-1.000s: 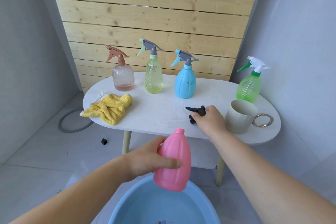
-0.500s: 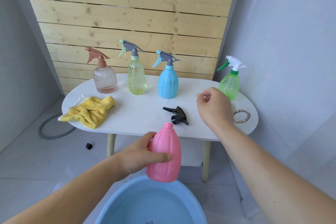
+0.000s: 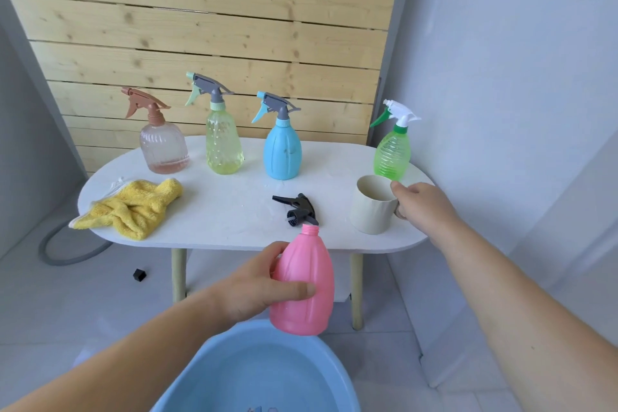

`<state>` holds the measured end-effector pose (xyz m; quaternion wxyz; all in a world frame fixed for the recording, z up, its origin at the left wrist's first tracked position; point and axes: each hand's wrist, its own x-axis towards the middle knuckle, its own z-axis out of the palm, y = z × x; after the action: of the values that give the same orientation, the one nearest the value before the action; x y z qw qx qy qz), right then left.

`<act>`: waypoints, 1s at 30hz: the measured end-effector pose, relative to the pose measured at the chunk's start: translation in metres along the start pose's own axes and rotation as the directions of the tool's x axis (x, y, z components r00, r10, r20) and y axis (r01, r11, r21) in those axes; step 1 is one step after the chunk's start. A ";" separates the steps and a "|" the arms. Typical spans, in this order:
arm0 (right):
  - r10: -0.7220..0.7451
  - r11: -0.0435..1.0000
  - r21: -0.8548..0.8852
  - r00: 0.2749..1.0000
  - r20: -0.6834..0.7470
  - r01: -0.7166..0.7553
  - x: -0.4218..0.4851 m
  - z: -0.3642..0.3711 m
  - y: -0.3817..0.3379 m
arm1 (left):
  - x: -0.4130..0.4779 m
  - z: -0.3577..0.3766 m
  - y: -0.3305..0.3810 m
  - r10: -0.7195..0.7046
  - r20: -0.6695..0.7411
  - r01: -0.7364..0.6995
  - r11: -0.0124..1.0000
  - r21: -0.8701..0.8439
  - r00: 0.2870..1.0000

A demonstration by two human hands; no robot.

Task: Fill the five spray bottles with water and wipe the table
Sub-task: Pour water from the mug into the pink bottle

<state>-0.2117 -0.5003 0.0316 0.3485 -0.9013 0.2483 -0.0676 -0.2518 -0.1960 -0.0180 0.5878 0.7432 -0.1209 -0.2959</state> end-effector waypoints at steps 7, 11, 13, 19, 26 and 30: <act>0.136 0.983 0.105 0.982 0.128 -0.150 -0.009 -0.003 0.003 | 0.002 0.007 0.002 0.013 0.017 -0.013 1.000 -0.005 1.000; 0.143 0.973 0.151 0.967 0.213 -0.177 -0.018 -0.002 0.005 | -0.005 0.006 0.000 0.024 0.003 -0.024 1.000 0.005 1.000; 0.097 0.977 0.168 0.974 0.203 -0.132 -0.025 -0.001 0.002 | -0.010 0.005 -0.002 0.033 -0.003 -0.033 0.999 -0.006 0.999; -0.011 0.830 0.514 0.915 0.403 -0.216 -0.080 0.012 -0.017 | -0.039 -0.008 -0.020 0.038 -0.001 -0.038 0.999 0.015 0.999; 0.038 0.817 0.447 0.806 0.591 -0.366 -0.132 0.079 0.009 | -0.074 -0.025 -0.075 -0.114 -0.006 0.114 0.989 0.094 0.993; 0.166 0.844 0.295 0.740 0.652 -0.449 -0.145 0.139 0.041 | -0.083 -0.018 -0.121 -0.209 -0.078 0.215 0.974 0.067 0.975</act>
<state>-0.3127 -0.3722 -0.0919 0.6065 -0.7184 0.2519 0.2294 -0.3279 -0.1037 -0.1050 0.5285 0.7833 -0.0311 -0.3257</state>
